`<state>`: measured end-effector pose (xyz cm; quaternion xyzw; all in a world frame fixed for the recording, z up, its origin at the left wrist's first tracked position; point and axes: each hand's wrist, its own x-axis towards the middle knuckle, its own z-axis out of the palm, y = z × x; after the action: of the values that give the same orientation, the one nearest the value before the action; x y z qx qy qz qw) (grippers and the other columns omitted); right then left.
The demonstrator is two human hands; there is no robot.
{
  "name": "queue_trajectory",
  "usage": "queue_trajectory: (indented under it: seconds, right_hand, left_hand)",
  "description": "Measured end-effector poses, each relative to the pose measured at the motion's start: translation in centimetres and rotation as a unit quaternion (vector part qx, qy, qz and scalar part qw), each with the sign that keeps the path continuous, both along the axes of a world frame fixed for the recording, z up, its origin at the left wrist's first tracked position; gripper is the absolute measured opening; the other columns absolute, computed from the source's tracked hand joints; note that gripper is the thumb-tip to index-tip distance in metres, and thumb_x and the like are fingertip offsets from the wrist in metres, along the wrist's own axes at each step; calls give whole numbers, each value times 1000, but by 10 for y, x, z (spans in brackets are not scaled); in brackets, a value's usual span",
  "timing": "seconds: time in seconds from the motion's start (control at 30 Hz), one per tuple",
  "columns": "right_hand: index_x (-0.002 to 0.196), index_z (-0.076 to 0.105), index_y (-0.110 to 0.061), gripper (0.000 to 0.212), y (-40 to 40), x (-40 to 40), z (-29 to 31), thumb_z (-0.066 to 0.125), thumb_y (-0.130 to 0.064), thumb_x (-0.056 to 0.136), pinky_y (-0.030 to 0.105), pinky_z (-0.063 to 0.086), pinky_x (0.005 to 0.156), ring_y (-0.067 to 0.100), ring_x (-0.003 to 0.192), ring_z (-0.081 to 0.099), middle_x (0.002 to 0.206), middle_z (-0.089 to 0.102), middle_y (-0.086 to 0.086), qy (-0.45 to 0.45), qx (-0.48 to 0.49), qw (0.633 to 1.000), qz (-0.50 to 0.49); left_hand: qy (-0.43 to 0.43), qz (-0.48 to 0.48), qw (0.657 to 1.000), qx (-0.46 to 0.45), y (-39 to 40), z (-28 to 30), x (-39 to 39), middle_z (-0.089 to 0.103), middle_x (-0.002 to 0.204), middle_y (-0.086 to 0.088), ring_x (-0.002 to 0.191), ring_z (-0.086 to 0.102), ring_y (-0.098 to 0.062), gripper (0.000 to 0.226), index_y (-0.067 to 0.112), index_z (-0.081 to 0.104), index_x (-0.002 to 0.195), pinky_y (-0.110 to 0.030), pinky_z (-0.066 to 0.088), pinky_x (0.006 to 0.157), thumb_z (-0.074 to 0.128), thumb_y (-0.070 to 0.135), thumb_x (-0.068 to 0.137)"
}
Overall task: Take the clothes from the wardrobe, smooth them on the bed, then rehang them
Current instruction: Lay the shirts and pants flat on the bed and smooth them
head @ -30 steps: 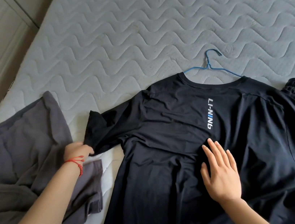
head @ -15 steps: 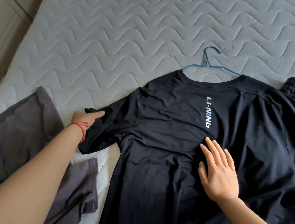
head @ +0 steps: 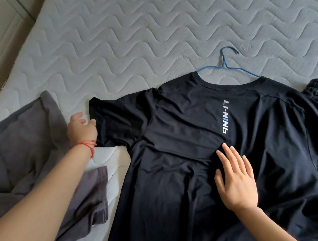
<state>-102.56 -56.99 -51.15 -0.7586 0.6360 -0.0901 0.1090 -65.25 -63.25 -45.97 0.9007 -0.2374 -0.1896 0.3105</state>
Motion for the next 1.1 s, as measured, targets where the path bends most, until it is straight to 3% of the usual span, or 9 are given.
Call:
queue_trajectory:
  seconds: [0.2,0.37,0.5,0.6,0.67,0.77,0.9,1.0,1.1]
  right_hand:
    - [130,50,-14,51,7,-2,6,33,-32,86,32,9,112,17,135,23,144,44,7,12,13,1000,-5]
    - [131,49,-16,52,71,-29,14,34,-34,85,34,8,111,19,136,22,144,44,7,20,31,996,-79]
    - [133,43,-21,51,142,-66,19,33,-35,84,33,-3,116,9,145,1,145,42,3,53,68,987,-134]
    - [131,42,-22,50,182,-83,24,37,-33,83,40,11,113,22,141,19,144,43,11,49,71,982,-169]
    - [131,45,-16,49,201,-87,30,52,-25,83,47,28,107,32,133,34,145,39,18,9,68,976,-205]
    - [134,45,-5,67,216,-85,43,74,-11,74,52,37,101,41,131,38,147,31,24,-70,102,940,-319]
    - [138,36,-4,72,224,-83,64,72,-14,76,49,38,97,41,119,47,129,49,23,-147,134,867,-457]
    - [130,44,-4,57,232,-88,77,68,-22,81,39,38,94,35,116,52,121,59,20,-239,189,773,-557]
    - [111,59,-5,37,245,-93,83,67,-25,82,34,39,81,35,108,57,108,65,18,-235,244,762,-552]
  left_hand:
    - [-96,-191,977,13,97,-2,-105,52,126,-20,118,48,-37,43,4,54,121,-45,39,98,64,11,80]
    - [-100,-236,961,103,168,-12,-128,52,120,-27,112,49,-44,50,-1,50,124,-50,41,95,67,13,79]
    - [1,-161,980,120,189,0,-131,53,125,-27,117,50,-41,43,-4,48,123,-45,40,97,59,14,85]
    - [54,-119,980,150,203,2,-130,61,114,-27,109,55,-42,36,-6,54,111,-43,43,90,57,21,87]
    - [89,-129,975,161,220,0,-129,66,96,-24,96,59,-41,29,-4,60,91,-42,45,82,59,25,86]
    - [160,-130,965,163,250,-7,-131,66,84,-17,89,62,-37,25,3,61,76,-39,47,78,61,27,85]
    - [188,-129,960,163,284,-8,-134,65,79,-19,80,61,-32,30,-2,61,73,-33,42,71,60,24,86]
    - [193,-150,953,181,301,-3,-135,58,65,-13,67,54,-28,34,3,53,60,-33,38,67,60,24,86]
    - [183,-160,951,193,317,0,-131,62,71,-16,74,57,-30,29,1,59,66,-35,40,70,59,21,87]
